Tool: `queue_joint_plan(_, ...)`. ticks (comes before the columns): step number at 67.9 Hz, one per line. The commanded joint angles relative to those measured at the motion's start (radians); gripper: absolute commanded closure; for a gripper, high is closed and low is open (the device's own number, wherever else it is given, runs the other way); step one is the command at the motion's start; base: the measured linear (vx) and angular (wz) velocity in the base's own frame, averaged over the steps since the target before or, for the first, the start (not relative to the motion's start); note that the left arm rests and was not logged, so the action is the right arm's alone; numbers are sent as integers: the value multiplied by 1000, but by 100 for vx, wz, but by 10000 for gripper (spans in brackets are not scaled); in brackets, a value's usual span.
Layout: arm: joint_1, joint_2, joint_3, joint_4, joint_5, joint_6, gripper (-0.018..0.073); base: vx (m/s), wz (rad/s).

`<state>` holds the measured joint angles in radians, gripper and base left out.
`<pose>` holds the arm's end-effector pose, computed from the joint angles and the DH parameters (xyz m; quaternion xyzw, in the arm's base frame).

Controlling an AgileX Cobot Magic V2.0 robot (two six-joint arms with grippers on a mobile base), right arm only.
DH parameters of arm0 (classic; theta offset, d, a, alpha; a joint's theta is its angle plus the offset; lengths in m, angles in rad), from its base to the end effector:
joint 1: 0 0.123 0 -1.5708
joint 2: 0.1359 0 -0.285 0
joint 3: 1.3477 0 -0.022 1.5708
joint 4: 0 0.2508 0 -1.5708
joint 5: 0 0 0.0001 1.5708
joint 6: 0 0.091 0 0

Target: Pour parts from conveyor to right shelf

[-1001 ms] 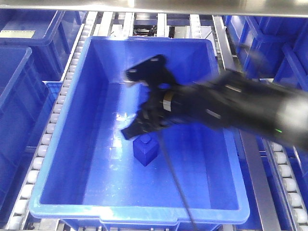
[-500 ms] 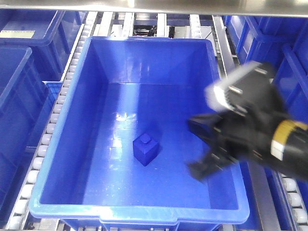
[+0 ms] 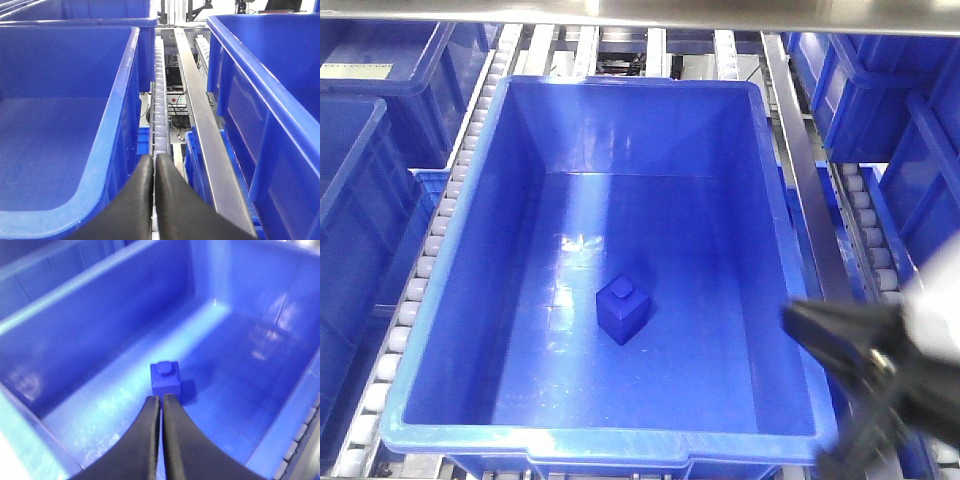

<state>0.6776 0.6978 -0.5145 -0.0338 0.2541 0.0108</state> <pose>0.1139 0.0907 0.3006 -0.2785 0.7707 0.1813 0.5438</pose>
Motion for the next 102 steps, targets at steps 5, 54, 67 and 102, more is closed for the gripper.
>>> queue_joint_plan(5, -33, -118, 114, 1, -91, 1, 570, 0, 0)
queue_joint_plan(54, -622, -589, 462, -18, -263, 0, 570, 0, 0)
queue_joint_plan(67, -687, -706, 535, -18, -267, 0, 570, 0, 0)
queue_joint_plan(102, -690, -728, 543, -18, -223, 0, 570, 0, 0)
